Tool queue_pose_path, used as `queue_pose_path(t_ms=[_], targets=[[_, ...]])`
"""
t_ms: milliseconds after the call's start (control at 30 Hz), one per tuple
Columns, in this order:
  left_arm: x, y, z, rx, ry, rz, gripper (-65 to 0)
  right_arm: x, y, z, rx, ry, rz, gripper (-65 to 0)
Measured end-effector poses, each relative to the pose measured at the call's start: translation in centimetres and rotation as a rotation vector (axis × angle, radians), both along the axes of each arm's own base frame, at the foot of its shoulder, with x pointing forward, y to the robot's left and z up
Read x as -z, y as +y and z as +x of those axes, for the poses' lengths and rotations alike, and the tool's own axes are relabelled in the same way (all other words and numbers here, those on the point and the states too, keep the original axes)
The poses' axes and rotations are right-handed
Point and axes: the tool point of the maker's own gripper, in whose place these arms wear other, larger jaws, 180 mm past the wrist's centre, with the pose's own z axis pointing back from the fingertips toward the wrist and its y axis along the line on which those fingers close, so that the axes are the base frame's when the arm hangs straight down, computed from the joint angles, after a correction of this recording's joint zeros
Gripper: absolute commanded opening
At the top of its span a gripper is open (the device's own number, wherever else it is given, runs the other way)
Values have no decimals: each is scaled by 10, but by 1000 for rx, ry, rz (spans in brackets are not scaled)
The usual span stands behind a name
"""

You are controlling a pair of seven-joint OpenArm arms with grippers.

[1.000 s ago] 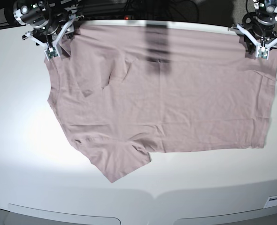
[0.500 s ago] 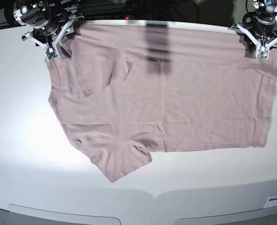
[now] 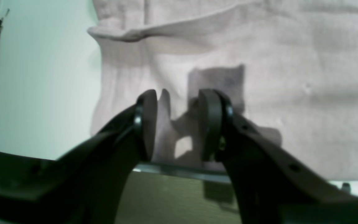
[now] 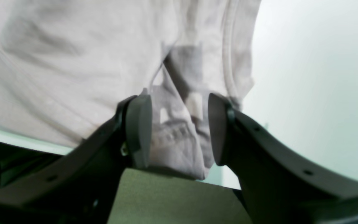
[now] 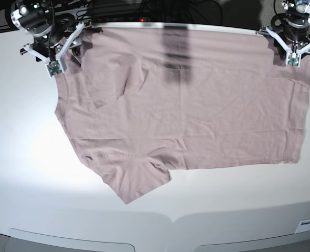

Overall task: Fold the T-shirt properly
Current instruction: 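Hold the shirt edge with both grippers and pull it taut, then release the shirt and move both grippers out to the shirt's sides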

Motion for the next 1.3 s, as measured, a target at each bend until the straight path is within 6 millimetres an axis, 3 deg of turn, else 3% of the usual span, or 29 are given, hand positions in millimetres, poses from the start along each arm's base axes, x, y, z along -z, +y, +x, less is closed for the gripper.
queue_pose_path(t_ms=[167, 367, 500, 667, 767, 867, 1100, 1200, 1300], targets=[[-6, -1, 5, 16, -16, 16, -433, -4, 2, 5, -7, -33, 8, -357], [-25, -6, 20, -1, -26, 15, -433, -17, 6, 29, -20, -137, 25, -357], [-48, -11, 63, 42, -126, 0, -433, -35, 10, 64, -17, -237, 50, -357], [-94, -8, 138, 58, -309, 16, -433, -66, 23, 112, -9, -344, 152, -357], [-112, -2, 177, 62, -371, 17, -433, -79, 24, 129, -8, -370, 165, -357], [-106, 8, 209, 57, -353, -13, -433, -90, 25, 142, -13, -409, 171, -357], [-66, 41, 271, -17, -221, -140, -433, -99, 26, 150, -16, -442, 176, -357], [-65, 58, 298, -51, -240, -207, -433, -99, 26, 150, -16, -442, 176, -357], [-65, 86, 312, -108, -257, -242, -433, -98, 26, 149, -15, -431, 175, -357]])
